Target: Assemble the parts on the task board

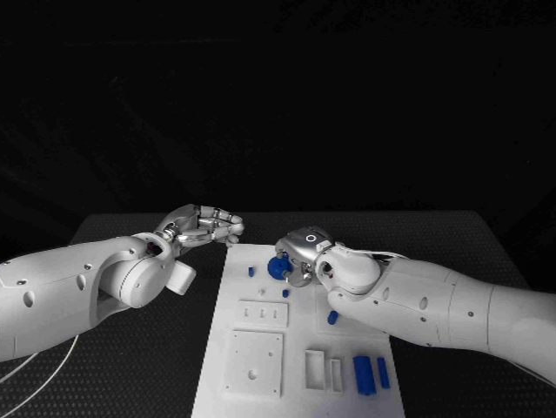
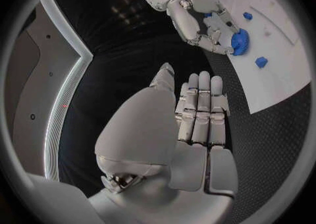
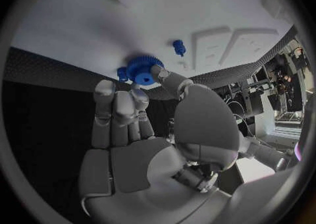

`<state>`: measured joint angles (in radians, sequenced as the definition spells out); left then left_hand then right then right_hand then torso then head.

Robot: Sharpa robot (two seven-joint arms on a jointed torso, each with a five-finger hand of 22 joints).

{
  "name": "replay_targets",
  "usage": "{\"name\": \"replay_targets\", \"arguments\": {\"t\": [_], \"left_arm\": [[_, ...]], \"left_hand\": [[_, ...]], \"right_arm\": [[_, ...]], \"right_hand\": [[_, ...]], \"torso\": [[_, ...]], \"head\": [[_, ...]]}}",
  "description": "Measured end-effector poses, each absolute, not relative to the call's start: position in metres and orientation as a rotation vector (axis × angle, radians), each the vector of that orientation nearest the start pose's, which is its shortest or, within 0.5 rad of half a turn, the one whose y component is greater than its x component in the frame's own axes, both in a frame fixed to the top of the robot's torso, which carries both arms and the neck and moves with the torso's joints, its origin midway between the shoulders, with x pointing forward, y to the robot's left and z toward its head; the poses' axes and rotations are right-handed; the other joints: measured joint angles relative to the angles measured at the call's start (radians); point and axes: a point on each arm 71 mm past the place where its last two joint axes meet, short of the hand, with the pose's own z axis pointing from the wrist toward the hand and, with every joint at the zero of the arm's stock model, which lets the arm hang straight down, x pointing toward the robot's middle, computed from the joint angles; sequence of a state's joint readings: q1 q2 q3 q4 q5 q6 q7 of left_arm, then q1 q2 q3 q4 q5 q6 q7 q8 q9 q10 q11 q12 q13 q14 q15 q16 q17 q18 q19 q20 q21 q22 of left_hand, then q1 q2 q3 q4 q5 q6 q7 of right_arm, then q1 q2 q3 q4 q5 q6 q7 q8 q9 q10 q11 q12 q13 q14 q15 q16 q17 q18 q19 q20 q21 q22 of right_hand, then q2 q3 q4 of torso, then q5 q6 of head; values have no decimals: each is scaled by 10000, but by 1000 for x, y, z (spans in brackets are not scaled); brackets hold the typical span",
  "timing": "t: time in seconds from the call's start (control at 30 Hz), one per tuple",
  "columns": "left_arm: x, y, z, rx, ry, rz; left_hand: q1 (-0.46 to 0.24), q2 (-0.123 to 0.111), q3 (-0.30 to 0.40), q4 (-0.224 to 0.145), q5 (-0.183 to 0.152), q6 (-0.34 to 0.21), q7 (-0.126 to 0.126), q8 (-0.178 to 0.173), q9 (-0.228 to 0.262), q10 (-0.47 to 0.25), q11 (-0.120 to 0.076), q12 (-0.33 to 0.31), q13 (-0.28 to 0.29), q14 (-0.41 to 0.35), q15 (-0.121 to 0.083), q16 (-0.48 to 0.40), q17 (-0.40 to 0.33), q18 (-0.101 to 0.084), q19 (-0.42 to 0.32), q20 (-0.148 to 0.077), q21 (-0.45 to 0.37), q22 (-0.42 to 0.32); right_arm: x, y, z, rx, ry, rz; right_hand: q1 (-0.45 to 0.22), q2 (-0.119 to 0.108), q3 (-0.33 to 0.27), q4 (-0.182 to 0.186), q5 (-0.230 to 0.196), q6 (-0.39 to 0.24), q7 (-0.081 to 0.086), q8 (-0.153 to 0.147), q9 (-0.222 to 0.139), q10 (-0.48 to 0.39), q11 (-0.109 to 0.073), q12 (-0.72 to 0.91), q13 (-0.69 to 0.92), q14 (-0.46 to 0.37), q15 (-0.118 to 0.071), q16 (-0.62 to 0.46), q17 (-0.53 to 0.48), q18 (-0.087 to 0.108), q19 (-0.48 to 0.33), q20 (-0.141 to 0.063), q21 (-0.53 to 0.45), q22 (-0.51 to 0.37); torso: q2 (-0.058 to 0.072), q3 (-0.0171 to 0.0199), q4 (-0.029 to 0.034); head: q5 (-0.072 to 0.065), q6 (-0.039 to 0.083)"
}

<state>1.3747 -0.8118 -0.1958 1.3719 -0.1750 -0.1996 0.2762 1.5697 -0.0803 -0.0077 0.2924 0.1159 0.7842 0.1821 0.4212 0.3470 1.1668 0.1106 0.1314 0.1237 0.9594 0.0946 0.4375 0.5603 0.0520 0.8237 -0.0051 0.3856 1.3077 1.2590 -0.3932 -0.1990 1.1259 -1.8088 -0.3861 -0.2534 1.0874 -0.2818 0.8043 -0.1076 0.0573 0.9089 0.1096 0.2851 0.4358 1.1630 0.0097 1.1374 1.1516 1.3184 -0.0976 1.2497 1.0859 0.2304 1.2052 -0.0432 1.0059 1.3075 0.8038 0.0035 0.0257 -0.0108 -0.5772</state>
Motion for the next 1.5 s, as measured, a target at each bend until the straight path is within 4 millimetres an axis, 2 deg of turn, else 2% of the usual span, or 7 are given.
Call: {"name": "replay_targets", "arguments": {"t": [0.33, 0.6, 0.97, 1.03, 1.2, 1.4, 1.5], "left_arm": [[525, 234, -159, -8588, 16079, -13639], [525, 234, -159, -8587, 16079, -13639], [526, 236, -159, -8598, 16061, -13604], [526, 236, -159, -8603, 16054, -13593], [526, 237, -159, -8611, 16039, -13571], [527, 238, -159, -8616, 16019, -13552], [527, 239, -159, -8626, 15998, -13517]], "left_hand": [[0, 0, 0, 0, 0, 0, 0, 0, -1, 0, 0, 0, -1, 0, 0, 0, 10, -2, 0, 0, 0, -1], [0, 0, 0, 0, 0, 0, 0, 0, 7, 0, 0, 0, -1, 0, 0, 0, 9, -3, 0, 0, 0, -2], [0, 0, 0, 0, 0, 0, 0, 0, 6, 0, 0, -38, -1, 0, 0, -39, 19, -6, 0, 0, 0, -4], [0, 0, 0, 0, 0, 0, 0, 0, 5, 0, 0, -38, 4, 0, 0, -39, 19, -6, 0, 0, 0, -3], [0, 0, 0, 0, 0, 0, 0, 0, 5, 0, 0, -38, 7, 0, 0, -39, 18, -7, 0, 0, 0, -4], [0, 0, 0, 0, 0, 0, 0, 0, 30, 75, 2, -38, 24, 0, 0, -39, 43, -7, 0, 0, 0, -4], [0, 0, 0, 0, 0, 0, 0, 0, 31, 75, 2, -38, 33, 0, 0, -39, 47, -8, 0, 0, 0, -4]], "right_arm": [[533, -79, -214, -5148, 15073, 3775], [533, -81, -215, -5058, 15169, 3816], [534, -91, -215, -4795, 15212, 3889], [534, -95, -214, -4654, 15136, 3985], [534, -107, -202, -4093, 14715, 4493], [539, -132, -176, -3263, 14295, 5164], [539, -146, -169, -2864, 14328, 5480]], "right_hand": [[0, 2, -102, -103, 8, -214, 215, -159, -101, -54, 53, 0, -29, -2, 68, -47, 0, -2, -60, -9, -2, 0], [6, -4, -124, -125, 8, -449, 236, -299, -164, -68, 65, 0, -55, -2, 69, -86, 11, -41, -73, 2, -40, -1], [66, -64, 31, -222, 1129, -530, 209, -299, -164, -70, 67, 48, -117, -2, 69, -124, 72, -45, -74, 5, -74, -1], [66, -64, 31, -222, 1115, -530, 208, -274, -158, -71, 67, 48, -125, -2, 69, -124, 110, -45, -85, 16, -74, -1], [66, -64, 5, -195, 654, -530, 208, -188, -134, -69, 66, 89, -145, -2, 69, -124, 141, -47, -33, -34, -74, -1], [21, -83, -113, -164, 512, -378, 248, -67, -90, -66, 64, 127, -158, 34, 103, -123, 180, -52, -30, -33, -74, -1], [-32, -28, -254, -193, 557, -375, 246, -55, -79, -87, 85, 127, -169, 33, 103, -123, 180, -54, -29, -32, -73, -1]], "torso": [[1, -2, 0], [1, -2, 1], [1, -1, -5], [0, -1, -4], [-8, -1, -9], [-14, 4, -29], [-21, 11, -48]], "head": [[8, -17], [13, -50], [33, -36], [20, -24], [37, 12], [51, 35], [11, 77]]}}
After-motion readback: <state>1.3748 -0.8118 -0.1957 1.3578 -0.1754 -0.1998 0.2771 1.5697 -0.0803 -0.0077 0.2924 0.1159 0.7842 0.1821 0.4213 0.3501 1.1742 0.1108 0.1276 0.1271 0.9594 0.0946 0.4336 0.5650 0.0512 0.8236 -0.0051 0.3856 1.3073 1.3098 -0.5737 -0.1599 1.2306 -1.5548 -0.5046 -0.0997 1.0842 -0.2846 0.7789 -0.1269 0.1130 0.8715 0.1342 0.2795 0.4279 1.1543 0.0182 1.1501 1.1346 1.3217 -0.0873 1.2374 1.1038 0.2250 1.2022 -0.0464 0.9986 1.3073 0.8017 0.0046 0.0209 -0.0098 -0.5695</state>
